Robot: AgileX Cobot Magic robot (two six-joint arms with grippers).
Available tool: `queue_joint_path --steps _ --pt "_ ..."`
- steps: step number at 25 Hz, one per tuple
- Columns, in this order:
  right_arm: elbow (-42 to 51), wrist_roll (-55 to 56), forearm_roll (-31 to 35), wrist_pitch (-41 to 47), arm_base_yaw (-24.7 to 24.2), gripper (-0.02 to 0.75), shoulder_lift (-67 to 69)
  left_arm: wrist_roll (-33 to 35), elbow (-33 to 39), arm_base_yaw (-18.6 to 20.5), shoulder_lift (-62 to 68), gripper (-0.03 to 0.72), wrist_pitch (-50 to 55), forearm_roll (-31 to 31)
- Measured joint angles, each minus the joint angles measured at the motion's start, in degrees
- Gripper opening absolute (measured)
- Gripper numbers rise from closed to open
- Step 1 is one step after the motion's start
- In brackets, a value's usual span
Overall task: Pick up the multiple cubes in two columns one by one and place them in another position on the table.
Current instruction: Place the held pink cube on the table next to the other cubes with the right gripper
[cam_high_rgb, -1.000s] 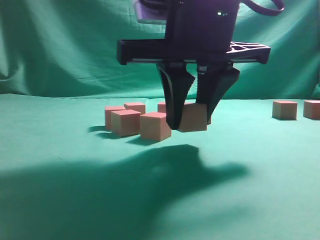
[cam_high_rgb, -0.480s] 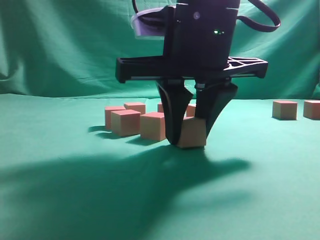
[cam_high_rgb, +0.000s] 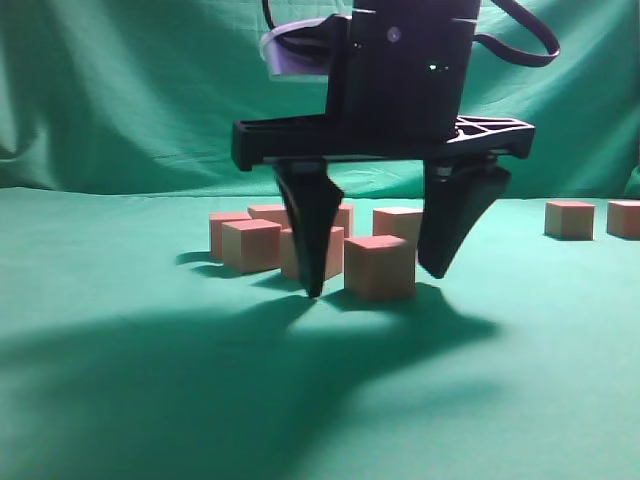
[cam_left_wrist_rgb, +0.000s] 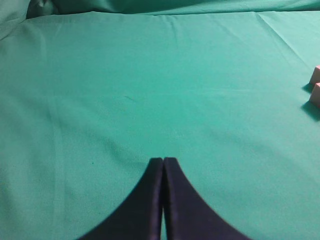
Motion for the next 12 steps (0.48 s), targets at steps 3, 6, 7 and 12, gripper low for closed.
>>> queue_joint_path --steps 3,6,7,12 --pt "0.00 -1.24 0.13 0.74 0.00 0.619 -1.29 0.00 0.00 0.00 0.00 0.000 0.00 0.00" --pt "0.00 -1.50 -0.34 3.10 0.00 0.619 -4.84 0.00 0.00 0.00 0.00 0.000 0.00 0.00" --pt "0.00 -1.53 -1.11 3.78 0.00 0.619 -6.61 0.00 0.00 0.00 0.00 0.000 0.00 0.00" --pt "0.00 -1.53 -7.72 9.78 0.00 0.619 -17.03 0.00 0.00 0.00 0.00 0.000 0.00 0.00"
